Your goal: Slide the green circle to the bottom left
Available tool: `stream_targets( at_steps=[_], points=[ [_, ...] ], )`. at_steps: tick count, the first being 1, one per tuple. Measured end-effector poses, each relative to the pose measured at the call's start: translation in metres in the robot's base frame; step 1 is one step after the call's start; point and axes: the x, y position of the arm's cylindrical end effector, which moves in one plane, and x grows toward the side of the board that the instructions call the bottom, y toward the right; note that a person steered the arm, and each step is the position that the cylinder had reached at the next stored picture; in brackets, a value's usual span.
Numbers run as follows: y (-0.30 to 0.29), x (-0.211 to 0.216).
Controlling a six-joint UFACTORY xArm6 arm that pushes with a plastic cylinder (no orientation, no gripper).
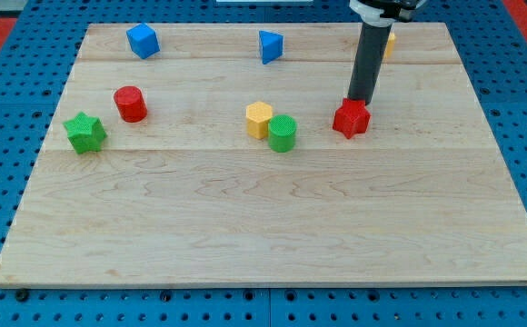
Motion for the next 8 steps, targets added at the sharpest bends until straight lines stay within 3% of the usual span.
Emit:
stream_targets(
  at_steps=[1,2,3,5,8],
  points=[
    [-0.043,-0.002],
    [-0.008,0.037],
    [0.045,0.043],
    [-0.003,-0.006],
    [-0.020,-0.011]
  ],
)
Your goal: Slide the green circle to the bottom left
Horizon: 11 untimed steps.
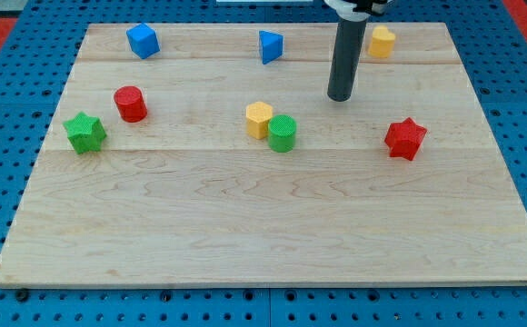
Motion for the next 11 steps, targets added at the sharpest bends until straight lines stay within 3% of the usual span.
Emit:
stream_targets(
  at_steps=[1,4,5,8,9,10,11],
  points=[
    [0.000,0.000],
    [0.000,0.067],
    [-0.003,0.033],
    [-0.137,0.142],
    [-0.101,0.114],
    [-0.156,0.106],
    [-0.223,0.135]
  ],
)
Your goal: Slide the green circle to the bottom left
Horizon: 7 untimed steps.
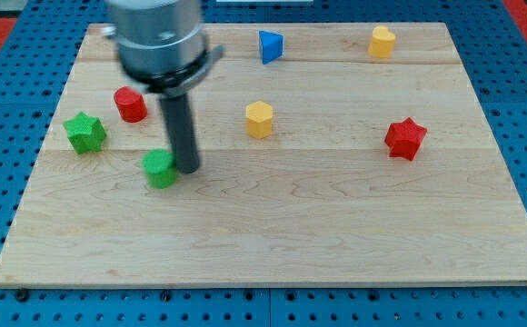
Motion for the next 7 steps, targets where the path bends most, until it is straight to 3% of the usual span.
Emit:
stream_targets(
  at_steps=[1,3,5,7],
  points=[
    [-0.028,0.017],
    [-0.074,-0.003],
    [-0.096,0.052],
    [-0.008,-0.027]
  ],
)
